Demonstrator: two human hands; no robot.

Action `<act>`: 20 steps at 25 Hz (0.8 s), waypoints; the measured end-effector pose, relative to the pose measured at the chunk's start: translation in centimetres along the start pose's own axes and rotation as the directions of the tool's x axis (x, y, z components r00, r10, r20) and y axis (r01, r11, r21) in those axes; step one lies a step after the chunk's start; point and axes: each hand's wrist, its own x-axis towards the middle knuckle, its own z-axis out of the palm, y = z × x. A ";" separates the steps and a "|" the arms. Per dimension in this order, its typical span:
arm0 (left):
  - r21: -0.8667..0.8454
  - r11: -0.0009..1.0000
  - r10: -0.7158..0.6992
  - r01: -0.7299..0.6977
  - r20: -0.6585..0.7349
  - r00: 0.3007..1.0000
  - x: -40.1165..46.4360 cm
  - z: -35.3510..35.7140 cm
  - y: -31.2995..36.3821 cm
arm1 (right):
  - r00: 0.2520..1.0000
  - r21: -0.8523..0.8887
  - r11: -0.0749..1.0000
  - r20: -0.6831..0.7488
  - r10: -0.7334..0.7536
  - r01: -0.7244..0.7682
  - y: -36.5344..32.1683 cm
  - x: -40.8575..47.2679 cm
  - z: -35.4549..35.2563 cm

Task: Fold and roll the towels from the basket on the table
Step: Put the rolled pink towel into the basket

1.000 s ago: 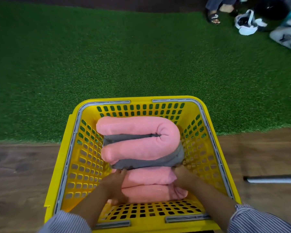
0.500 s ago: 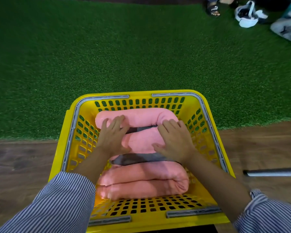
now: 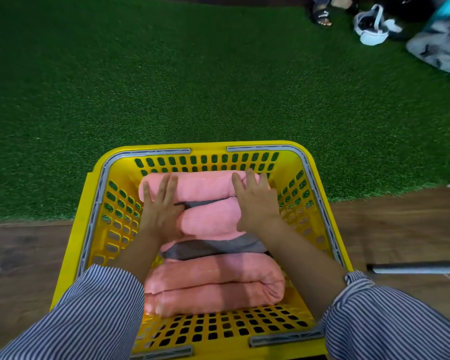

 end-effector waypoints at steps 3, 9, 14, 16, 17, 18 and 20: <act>-0.006 1.000 0.010 -0.010 -0.002 1.000 -0.2 -1.6 0.1 | 0.997 0.071 0.997 -0.071 0.002 0.003 0.8 -0.6 0.0; -0.092 0.988 0.101 -0.127 -0.246 0.964 -2.9 -8.9 -1.1 | 0.980 0.289 0.952 -0.194 -0.044 0.100 4.1 -4.6 -1.1; -0.150 0.960 0.237 -0.234 0.000 0.972 -9.5 -9.1 1.8 | 0.982 0.372 0.917 0.055 -0.179 0.146 5.3 -10.2 1.8; -0.050 0.961 0.277 -0.272 0.208 0.938 -11.3 -7.3 4.0 | 0.945 0.323 0.934 0.230 -0.231 0.150 4.7 -11.6 4.8; -0.026 0.950 0.304 -0.312 0.313 0.900 -11.5 -6.2 4.9 | 0.920 0.298 0.940 0.299 -0.255 0.164 4.2 -11.9 6.1; -0.012 0.940 0.321 -0.340 0.369 0.872 -11.5 -5.2 5.5 | 0.901 0.294 0.942 0.344 -0.265 0.165 4.0 -11.9 6.9; -0.015 0.950 0.294 -0.313 0.390 0.873 -10.9 -4.7 5.8 | 0.894 0.330 0.937 0.375 -0.244 0.117 4.2 -11.4 6.9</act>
